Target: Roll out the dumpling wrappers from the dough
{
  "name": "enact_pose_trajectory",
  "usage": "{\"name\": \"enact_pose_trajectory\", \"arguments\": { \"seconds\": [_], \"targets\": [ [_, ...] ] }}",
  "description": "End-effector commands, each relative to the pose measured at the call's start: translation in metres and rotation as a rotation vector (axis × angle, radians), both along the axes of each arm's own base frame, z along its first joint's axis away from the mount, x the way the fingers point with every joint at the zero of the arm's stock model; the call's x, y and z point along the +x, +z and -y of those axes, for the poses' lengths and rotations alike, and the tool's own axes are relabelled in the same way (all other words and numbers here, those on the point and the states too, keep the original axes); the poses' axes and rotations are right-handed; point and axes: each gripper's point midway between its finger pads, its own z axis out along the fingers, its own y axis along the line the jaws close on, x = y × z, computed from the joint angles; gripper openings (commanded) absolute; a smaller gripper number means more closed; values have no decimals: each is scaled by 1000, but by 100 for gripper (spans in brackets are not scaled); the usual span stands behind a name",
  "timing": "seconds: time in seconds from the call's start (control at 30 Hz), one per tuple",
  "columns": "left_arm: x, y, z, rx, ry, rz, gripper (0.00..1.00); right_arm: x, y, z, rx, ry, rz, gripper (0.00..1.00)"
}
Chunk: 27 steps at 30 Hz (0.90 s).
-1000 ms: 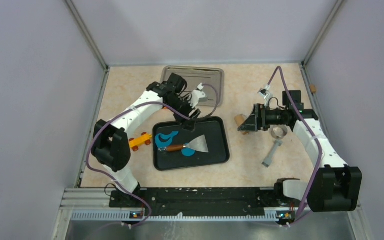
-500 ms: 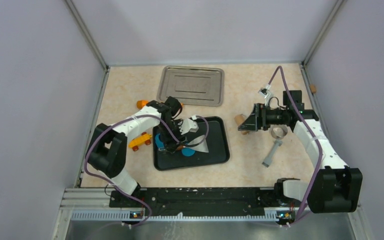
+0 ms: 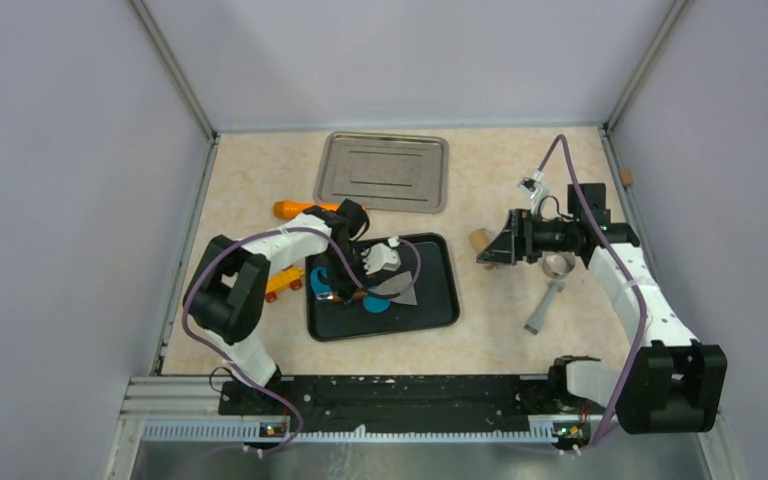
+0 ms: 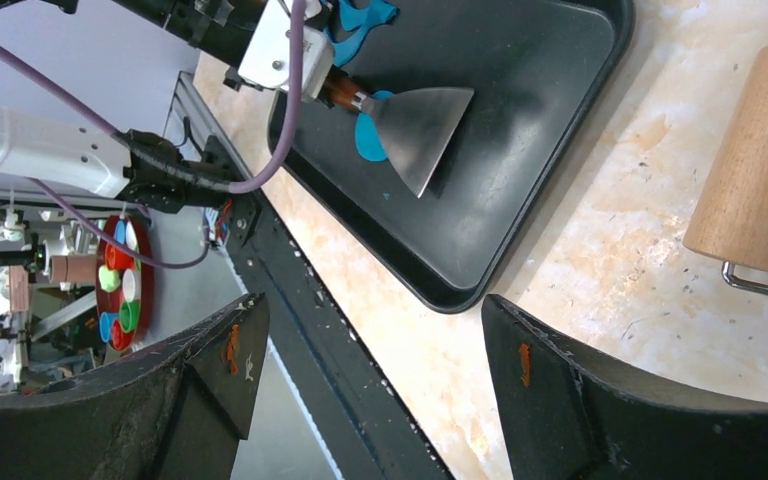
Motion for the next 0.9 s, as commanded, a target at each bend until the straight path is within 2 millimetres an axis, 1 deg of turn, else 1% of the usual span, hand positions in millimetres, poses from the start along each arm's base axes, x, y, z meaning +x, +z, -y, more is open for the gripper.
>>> {"name": "enact_pose_trajectory", "arguments": {
  "seconds": [0.0,0.03,0.13,0.2,0.27,0.37,0.4,0.47,0.5,0.6,0.63,0.67,0.73,0.77,0.8,0.87],
  "targets": [
    [0,32,11,-64,-46,-4,0,-3,9,1,-11,5,52,79],
    [1,44,14,-81,-47,6,0,-4,9,1,-13,5,50,79],
    [14,79,24,-129,-28,70,0,-4,9,1,-14,6,53,79],
    [20,96,30,-161,-11,90,0,-2,9,2,-16,-1,55,79],
    [24,108,38,-200,51,82,0,1,10,2,-19,-8,58,79],
    [33,125,55,-333,229,-13,0,10,17,7,-58,-50,90,77],
    [34,134,66,-413,323,-90,0,15,21,10,-75,-79,107,76],
    [39,149,83,-559,439,-206,0,33,31,19,-115,-184,146,76],
    [41,157,90,-626,492,-264,0,40,37,21,-106,-227,153,76],
    [53,180,113,-819,599,-368,0,56,55,10,-10,-240,128,76],
    [64,186,121,-894,617,-364,0,62,58,5,28,-233,102,77],
    [71,191,126,-931,664,-390,0,68,62,0,69,-226,72,78],
    [87,199,135,-1000,725,-429,0,83,75,-10,127,-223,63,82],
    [91,203,139,-1032,740,-449,0,88,80,-19,142,-202,69,83],
    [97,203,141,-1047,754,-456,0,90,88,-28,157,-174,86,84],
    [104,203,146,-1060,770,-474,0,94,94,-48,173,-119,97,84]
  ]
}}
